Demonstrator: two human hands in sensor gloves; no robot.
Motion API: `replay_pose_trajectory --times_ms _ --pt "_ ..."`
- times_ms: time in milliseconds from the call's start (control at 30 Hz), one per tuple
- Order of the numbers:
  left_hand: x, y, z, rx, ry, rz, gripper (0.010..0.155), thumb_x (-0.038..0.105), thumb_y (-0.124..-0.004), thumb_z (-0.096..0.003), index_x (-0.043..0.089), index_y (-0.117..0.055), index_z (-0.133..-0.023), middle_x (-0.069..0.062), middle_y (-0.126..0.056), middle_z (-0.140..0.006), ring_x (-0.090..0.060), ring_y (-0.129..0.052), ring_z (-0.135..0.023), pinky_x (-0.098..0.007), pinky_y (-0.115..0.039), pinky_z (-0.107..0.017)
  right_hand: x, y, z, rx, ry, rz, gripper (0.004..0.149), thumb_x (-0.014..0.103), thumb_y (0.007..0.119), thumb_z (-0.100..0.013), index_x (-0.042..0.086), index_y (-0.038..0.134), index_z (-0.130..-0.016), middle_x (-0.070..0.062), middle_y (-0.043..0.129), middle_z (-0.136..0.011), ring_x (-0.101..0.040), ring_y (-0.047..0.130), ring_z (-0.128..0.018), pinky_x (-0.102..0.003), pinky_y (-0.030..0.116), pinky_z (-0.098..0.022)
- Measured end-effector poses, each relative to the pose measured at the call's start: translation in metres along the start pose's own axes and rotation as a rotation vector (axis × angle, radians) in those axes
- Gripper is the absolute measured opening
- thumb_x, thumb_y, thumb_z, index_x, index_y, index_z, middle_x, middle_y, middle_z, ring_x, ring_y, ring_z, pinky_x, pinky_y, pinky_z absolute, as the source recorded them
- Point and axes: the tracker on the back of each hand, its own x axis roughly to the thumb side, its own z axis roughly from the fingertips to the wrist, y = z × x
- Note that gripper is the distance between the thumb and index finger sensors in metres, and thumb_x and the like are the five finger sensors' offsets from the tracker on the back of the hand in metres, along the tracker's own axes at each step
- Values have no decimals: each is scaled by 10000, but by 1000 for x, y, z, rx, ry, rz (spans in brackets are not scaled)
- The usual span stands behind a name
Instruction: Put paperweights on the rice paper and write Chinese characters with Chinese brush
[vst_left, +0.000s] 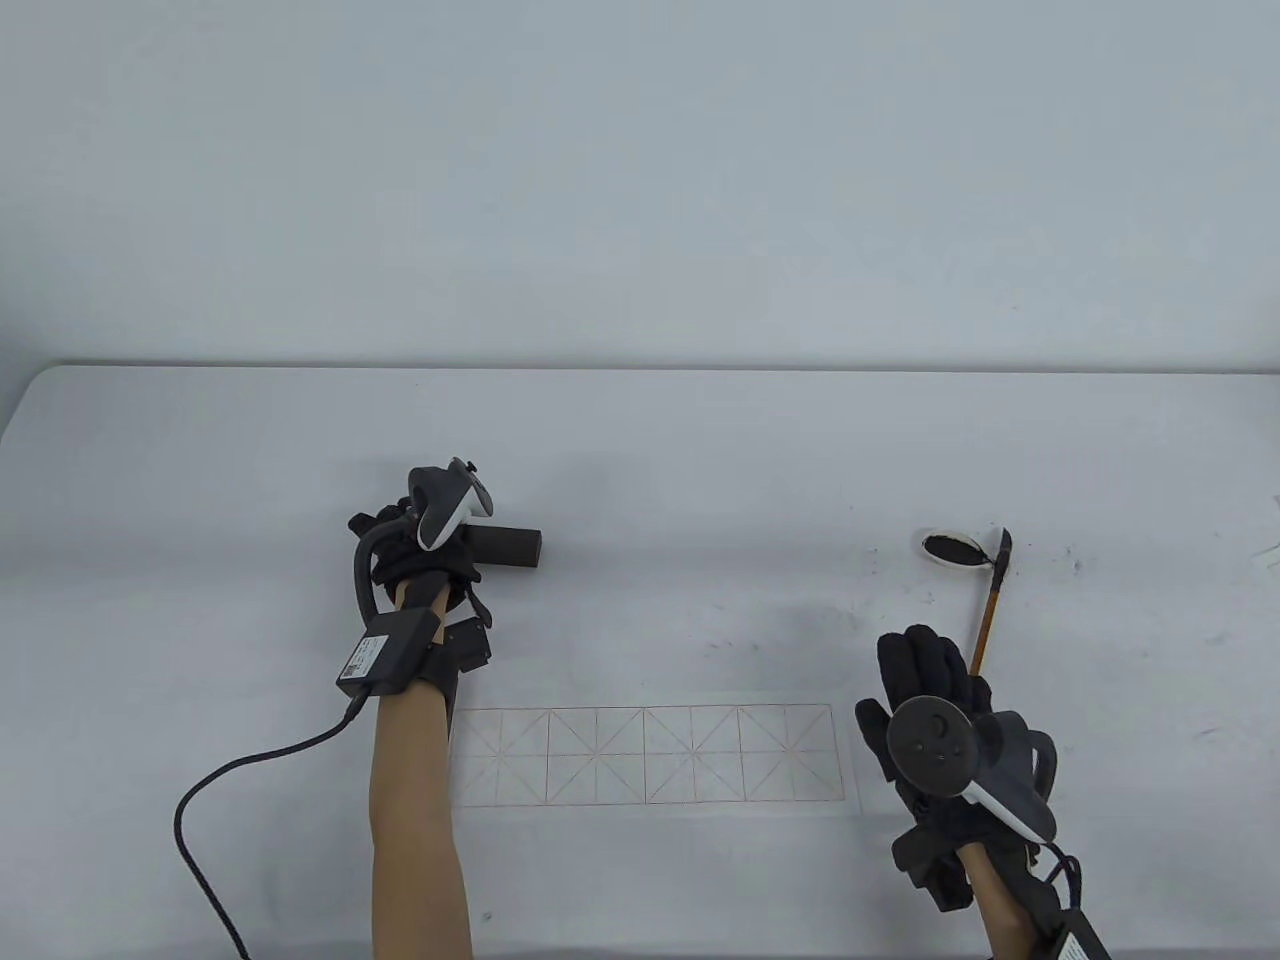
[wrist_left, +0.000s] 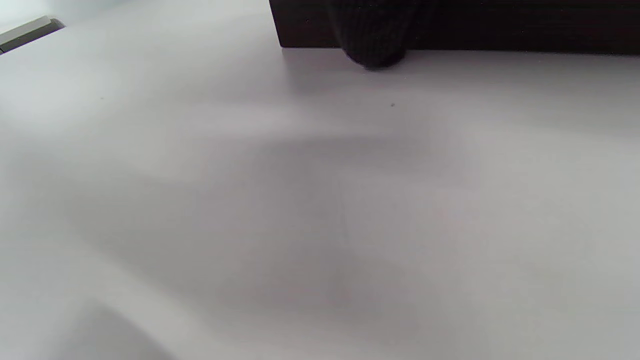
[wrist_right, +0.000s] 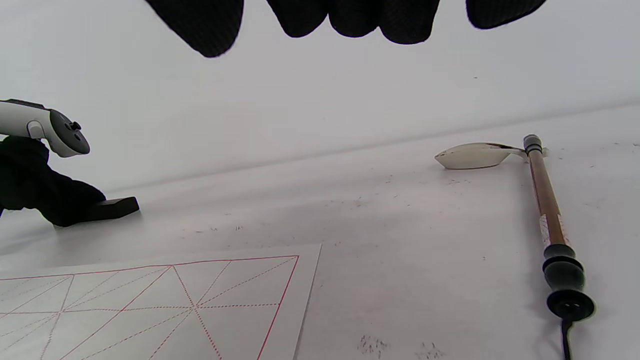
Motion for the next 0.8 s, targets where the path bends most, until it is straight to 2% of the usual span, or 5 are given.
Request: replay_pose_trajectory --times_ms 200,433,600,800 --pt "2 -1 -1 41 5 -17 684 336 -652 -594 657 -278 -1069 190 -115 -1287 -142 -140 -1275 -479 19 -912 1 -3 1 -22 -7 -2 673 342 629 -587 -1 362 -1101 -314 307 -1127 -533 397 -1024 -723 453 -653" --pt "3 1 7 112 -47 -62 686 314 -655 -554 587 -334 -1095 137 -135 -1288 -202 -143 -1268 -539 -61 -904 0 -4 2 -41 -7 -3 673 341 629 -587 0 360 -1101 -311 308 -1128 -533 395 -1024 -723 453 -653" --pt "-5 12 29 213 -148 -39 695 312 -658 -532 523 -348 -1117 104 -212 -1286 -257 -200 -1262 -579 -142 -896 0 -5 1 -55 -6 -4 673 341 629 -587 0 359 -1101 -310 308 -1128 -526 401 -1026 -722 454 -654" --pt "-19 24 74 384 -304 -66 701 326 -670 -510 459 -383 -1136 79 -403 -1232 -294 -369 -1220 -590 -222 -883 3 -3 -1 -67 -25 6 674 340 629 -588 2 354 -1102 -311 302 -1128 -529 393 -1026 -723 452 -654"
